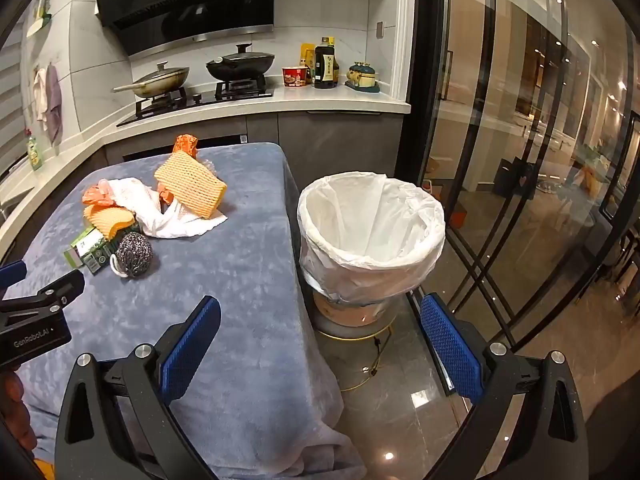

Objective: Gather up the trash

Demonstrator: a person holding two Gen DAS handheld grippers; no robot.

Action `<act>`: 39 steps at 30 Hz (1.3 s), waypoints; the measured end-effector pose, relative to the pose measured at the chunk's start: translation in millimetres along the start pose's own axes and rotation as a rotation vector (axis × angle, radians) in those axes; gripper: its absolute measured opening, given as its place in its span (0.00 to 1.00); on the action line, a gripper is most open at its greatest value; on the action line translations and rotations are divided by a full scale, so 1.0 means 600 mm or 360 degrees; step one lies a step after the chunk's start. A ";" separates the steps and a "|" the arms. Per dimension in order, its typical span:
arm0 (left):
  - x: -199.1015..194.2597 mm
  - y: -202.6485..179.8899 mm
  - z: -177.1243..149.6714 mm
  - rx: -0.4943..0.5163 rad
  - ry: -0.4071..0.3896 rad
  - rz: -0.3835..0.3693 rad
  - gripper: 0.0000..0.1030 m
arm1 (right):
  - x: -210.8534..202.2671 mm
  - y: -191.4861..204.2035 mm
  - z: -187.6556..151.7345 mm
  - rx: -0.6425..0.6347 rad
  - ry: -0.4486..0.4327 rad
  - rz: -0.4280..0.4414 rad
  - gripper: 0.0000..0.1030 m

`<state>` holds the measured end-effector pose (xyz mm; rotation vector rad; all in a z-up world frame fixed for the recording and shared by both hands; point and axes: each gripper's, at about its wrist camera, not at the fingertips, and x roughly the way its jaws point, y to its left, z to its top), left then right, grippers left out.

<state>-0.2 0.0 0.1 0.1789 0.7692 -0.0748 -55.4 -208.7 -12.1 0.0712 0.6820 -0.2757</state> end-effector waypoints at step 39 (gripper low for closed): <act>-0.002 0.003 0.001 -0.0006 -0.0007 0.0006 0.93 | -0.004 0.004 0.004 -0.0020 -0.0014 -0.0007 0.93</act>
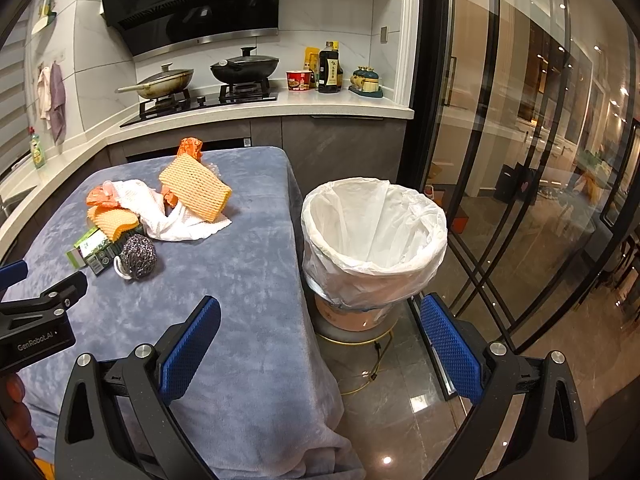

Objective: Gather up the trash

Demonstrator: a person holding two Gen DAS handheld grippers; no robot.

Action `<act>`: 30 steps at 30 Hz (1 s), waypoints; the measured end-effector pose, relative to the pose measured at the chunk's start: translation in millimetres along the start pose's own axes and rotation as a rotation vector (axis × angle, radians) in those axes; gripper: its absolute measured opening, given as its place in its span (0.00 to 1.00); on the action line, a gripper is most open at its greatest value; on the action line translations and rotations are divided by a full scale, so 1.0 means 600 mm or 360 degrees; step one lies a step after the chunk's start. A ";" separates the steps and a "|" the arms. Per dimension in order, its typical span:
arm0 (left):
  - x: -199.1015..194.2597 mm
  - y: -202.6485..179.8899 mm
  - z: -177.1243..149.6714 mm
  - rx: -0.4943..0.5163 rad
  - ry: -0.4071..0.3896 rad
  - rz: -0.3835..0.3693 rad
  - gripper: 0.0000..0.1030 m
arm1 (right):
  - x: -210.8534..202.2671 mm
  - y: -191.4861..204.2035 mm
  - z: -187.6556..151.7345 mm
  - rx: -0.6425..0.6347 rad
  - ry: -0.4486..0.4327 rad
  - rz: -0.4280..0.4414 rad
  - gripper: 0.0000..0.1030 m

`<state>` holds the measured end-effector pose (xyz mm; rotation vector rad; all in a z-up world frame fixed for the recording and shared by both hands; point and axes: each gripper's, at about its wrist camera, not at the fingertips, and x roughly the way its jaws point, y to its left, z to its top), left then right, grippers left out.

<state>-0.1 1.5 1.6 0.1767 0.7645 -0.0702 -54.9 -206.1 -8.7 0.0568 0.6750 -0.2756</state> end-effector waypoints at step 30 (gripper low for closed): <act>-0.002 0.000 0.002 -0.0003 -0.0003 0.0002 0.93 | -0.006 0.008 0.008 -0.0022 -0.0013 0.0004 0.93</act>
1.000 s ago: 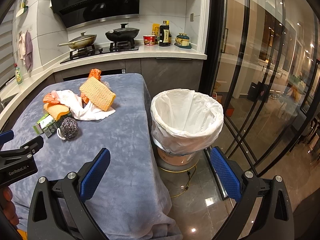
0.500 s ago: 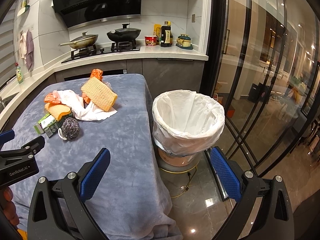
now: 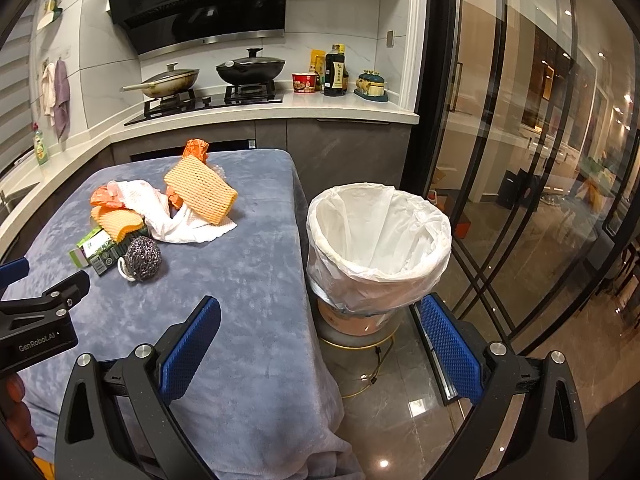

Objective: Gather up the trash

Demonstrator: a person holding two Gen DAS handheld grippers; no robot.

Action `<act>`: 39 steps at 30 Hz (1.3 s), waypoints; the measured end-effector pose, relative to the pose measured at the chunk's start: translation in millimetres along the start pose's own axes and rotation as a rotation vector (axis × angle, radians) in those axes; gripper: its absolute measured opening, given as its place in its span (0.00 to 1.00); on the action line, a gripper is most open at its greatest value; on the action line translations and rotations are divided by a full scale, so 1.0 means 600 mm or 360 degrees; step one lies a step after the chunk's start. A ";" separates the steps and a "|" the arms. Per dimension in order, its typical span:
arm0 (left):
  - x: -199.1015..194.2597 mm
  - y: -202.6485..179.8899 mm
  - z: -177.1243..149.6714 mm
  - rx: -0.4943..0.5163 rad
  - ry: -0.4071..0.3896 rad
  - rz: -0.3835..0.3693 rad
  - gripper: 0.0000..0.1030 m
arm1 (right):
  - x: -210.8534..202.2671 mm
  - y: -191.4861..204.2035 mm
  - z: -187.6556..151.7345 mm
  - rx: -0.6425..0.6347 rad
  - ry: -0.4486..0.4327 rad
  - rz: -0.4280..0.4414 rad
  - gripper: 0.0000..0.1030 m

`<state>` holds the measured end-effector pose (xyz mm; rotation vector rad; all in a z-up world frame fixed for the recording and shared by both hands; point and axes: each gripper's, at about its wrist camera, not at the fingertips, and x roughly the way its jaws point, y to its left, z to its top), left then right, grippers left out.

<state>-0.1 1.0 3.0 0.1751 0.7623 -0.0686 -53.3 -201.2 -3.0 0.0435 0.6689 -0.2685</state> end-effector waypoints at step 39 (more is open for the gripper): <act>0.002 0.025 0.011 -0.0032 0.0005 -0.0013 0.93 | 0.006 0.011 0.004 -0.0017 -0.0005 0.0003 0.93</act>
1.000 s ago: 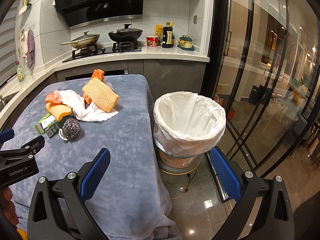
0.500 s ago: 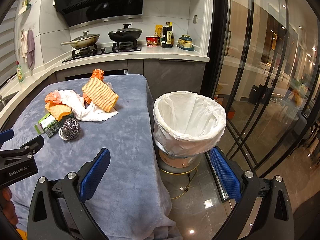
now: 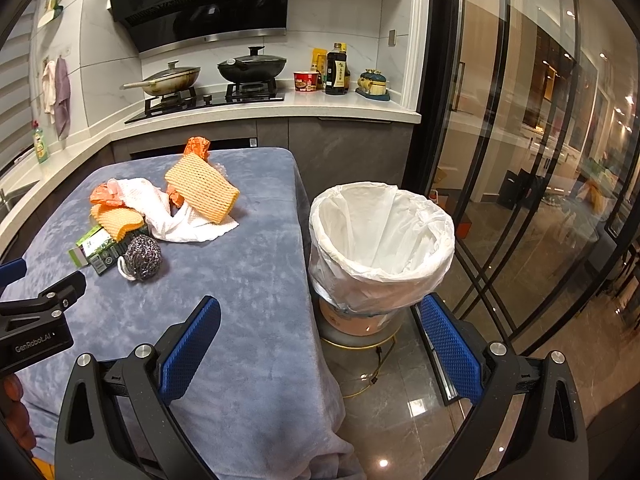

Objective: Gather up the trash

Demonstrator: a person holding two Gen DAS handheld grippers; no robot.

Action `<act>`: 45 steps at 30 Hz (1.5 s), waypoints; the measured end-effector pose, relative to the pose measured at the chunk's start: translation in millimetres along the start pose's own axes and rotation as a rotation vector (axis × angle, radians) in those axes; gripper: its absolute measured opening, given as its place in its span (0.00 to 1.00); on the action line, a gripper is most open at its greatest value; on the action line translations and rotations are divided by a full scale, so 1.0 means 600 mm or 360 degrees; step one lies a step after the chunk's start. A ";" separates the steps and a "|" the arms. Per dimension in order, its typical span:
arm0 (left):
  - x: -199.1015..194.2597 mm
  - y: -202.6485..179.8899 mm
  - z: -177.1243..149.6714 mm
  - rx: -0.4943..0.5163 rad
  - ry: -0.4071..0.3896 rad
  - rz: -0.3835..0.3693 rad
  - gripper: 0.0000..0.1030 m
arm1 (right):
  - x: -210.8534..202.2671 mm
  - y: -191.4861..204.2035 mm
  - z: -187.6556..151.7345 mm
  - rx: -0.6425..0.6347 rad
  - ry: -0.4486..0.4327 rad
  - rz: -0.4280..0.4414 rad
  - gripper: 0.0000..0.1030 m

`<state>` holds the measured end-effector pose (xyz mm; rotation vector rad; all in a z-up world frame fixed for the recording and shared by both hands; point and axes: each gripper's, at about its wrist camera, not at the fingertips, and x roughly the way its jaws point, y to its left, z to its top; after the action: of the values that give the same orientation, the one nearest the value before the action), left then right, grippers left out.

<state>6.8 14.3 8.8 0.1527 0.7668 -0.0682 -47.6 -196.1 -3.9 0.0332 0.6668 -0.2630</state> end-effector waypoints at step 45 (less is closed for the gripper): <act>0.227 0.252 0.006 -0.0361 0.0205 0.0088 0.93 | 0.261 0.330 0.037 -0.0195 0.0220 0.0527 0.91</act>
<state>125.0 162.1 -66.6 -0.0381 0.8922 0.0820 134.1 -43.7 -93.4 0.0443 0.8018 0.1003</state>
